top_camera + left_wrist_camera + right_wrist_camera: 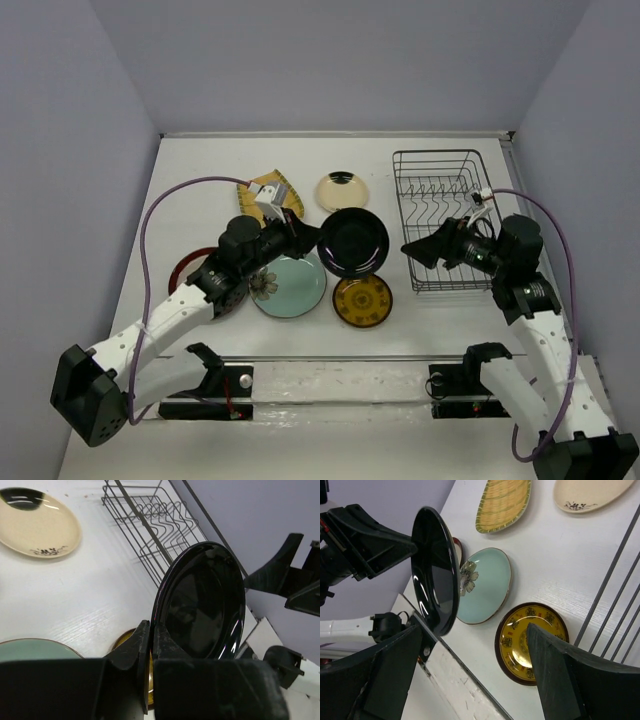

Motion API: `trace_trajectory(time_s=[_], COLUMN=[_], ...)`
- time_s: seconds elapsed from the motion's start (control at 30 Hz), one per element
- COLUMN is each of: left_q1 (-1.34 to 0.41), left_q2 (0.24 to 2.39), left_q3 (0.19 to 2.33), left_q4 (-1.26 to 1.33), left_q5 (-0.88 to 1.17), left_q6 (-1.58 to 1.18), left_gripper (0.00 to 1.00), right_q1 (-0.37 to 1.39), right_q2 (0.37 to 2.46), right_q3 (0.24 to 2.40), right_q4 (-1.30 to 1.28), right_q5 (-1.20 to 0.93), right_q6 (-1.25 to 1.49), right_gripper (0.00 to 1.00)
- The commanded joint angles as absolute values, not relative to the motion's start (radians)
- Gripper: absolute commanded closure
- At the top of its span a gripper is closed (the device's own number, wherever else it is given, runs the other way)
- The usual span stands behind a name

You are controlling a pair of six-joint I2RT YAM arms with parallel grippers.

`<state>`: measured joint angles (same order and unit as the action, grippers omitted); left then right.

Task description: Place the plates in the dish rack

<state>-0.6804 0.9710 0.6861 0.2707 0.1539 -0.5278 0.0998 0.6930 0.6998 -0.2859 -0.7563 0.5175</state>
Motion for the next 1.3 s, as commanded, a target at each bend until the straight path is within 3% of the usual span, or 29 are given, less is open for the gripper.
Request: trace_trajectory(time_s=[0.0,0.23,0.33,0.37,0.4,0.43,0.47,0.57,0.6,0.63,0.73,0.8,0.93,1.03,1.27], left_q1=[-0.696,-0.735,-0.739,-0.739,-0.741,-0.739,-0.739,-0.739,-0.739,-0.739,-0.739,-0.739,-0.739,-0.739,-0.739], left_q2=[0.986,1.031,1.04,1.04,1.032,1.028,1.019,0.979,0.954,0.942,0.89,0.858,0.761,0.715,0.672], left_q3=[0.724,0.75,0.772,0.779,0.799,0.81,0.818,0.847,0.85,0.859,0.87,0.855,0.764,0.732,0.726], left_q4=[0.321,0.336,0.333,0.327,0.304,0.292,0.258,0.195,0.177,0.158,0.034,0.011,0.002,0.002,0.002], left_q5=[0.276,0.328,0.347,0.351,0.353,0.348,0.344,0.318,0.318,0.311,0.287,0.264,0.206,0.181,0.187], left_q6=[-0.522,-0.499,-0.483,-0.479,-0.465,-0.454,-0.442,-0.404,-0.397,-0.376,-0.312,-0.295,-0.255,-0.232,-0.175], left_gripper=[0.94,0.94,0.94,0.94,0.85,0.82,0.8,0.59,0.49,0.28,0.01,0.01,0.01,0.01,0.01], right_q1=[0.127,0.303,0.362,0.362,0.362,0.362,0.362,0.362,0.362,0.362,0.362,0.362,0.362,0.322,0.074], right_q2=[0.741,0.888,0.929,0.931,0.927,0.919,0.908,0.9,0.9,0.902,0.905,0.916,0.979,1.078,1.308], right_q3=[0.698,0.719,0.733,0.732,0.729,0.729,0.729,0.755,0.767,0.799,0.883,0.937,1.081,1.167,1.198], right_q4=[-0.14,-0.084,-0.058,-0.051,-0.037,-0.037,-0.037,-0.061,-0.077,-0.098,-0.207,-0.25,-0.299,-0.253,0.032], right_q5=[-0.798,-0.673,-0.634,-0.623,-0.591,-0.571,-0.557,-0.508,-0.482,-0.41,-0.193,-0.057,0.468,0.682,0.593], right_q6=[0.546,0.538,0.538,0.541,0.545,0.548,0.548,0.535,0.526,0.502,0.428,0.382,0.26,0.151,-0.039], right_gripper=[0.12,0.22,0.5,0.66,0.9,0.93,0.93,0.93,0.93,0.93,0.93,0.93,0.93,0.93,0.93])
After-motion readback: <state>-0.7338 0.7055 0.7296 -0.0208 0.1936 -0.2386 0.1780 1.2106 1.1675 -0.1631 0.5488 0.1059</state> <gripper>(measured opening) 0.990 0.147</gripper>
